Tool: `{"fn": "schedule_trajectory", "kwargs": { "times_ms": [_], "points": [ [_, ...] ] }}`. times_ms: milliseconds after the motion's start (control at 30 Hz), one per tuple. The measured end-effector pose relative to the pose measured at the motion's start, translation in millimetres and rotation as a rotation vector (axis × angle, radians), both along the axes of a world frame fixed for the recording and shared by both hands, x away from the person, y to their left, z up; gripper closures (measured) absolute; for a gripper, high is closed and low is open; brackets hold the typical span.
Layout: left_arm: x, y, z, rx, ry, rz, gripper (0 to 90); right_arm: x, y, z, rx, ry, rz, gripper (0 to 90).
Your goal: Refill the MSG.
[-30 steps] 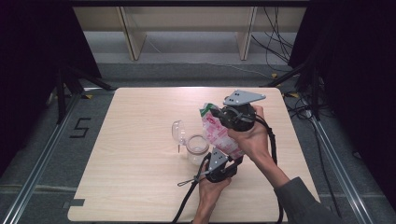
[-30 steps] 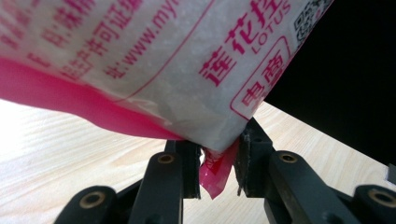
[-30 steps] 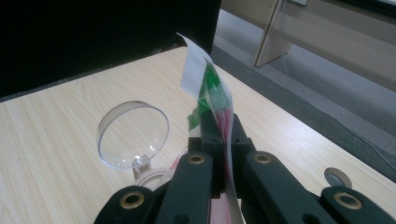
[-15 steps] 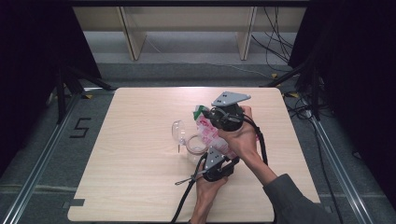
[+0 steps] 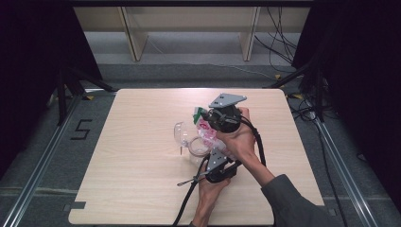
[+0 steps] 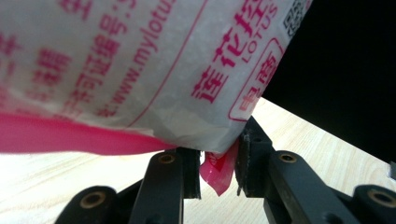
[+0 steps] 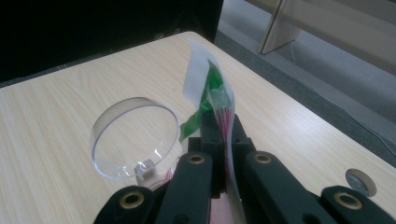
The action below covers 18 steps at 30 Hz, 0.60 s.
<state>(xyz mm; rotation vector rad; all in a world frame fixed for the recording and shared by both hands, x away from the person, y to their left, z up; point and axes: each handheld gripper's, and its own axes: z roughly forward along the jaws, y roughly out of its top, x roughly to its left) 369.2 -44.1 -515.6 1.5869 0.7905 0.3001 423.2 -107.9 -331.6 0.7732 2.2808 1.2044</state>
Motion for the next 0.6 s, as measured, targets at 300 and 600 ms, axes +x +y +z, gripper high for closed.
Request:
{"fn": "schedule_trajectory", "kwargs": {
  "times_ms": [300, 600],
  "points": [
    [2.8, 1.0, -0.5, 0.002, -0.006, -0.012, 73.7, -1.3, 5.5, -1.8, -0.01, -0.008, -0.001, 90.0],
    [2.2, 1.3, 0.8, -0.002, -0.015, -0.014, 73.8, 1.4, 10.4, -1.7, -0.025, 0.007, -0.006, 90.0]
  ]
}}
